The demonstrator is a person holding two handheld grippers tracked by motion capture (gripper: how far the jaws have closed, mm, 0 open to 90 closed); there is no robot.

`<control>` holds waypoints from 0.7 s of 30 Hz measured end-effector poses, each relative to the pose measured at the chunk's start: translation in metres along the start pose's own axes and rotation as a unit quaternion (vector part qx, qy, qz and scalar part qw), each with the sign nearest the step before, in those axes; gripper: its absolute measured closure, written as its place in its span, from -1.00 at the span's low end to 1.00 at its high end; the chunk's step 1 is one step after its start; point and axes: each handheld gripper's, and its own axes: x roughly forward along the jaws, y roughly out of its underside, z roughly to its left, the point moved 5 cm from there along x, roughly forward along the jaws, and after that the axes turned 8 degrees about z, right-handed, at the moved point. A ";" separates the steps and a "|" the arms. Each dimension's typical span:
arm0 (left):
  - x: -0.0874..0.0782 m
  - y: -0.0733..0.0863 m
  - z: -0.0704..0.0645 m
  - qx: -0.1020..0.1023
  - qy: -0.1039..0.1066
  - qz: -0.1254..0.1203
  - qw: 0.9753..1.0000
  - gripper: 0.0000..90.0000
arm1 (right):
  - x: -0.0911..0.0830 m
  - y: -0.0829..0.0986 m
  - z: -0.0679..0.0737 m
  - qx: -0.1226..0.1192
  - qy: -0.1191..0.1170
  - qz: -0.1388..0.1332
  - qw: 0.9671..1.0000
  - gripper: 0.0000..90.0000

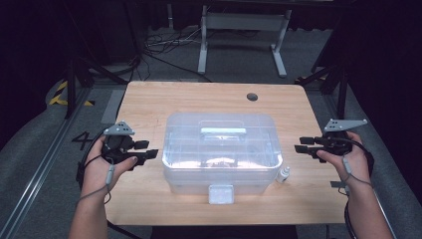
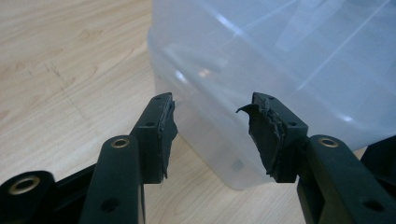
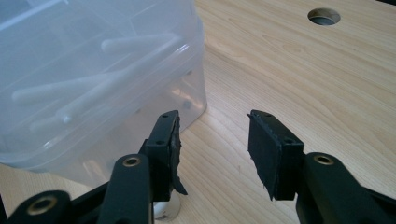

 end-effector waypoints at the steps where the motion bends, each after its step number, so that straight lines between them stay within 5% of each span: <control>1: -0.002 -0.003 -0.003 0.003 0.002 -0.007 1.000 0.11 | 0.000 0.000 0.000 0.003 -0.001 -0.002 1.000 0.20; 6: -0.003 -0.016 -0.013 0.020 0.003 -0.022 1.000 0.11 | 0.003 0.002 0.002 0.021 -0.024 -0.005 0.999 0.15; 8: -0.004 -0.022 -0.015 0.028 -0.017 -0.025 0.999 0.14 | 0.004 0.003 0.003 0.029 -0.026 0.003 0.999 0.15; 21: -0.003 -0.063 -0.043 0.091 0.020 -0.036 0.995 0.09 | 0.001 0.015 0.008 0.040 -0.017 0.009 0.999 0.12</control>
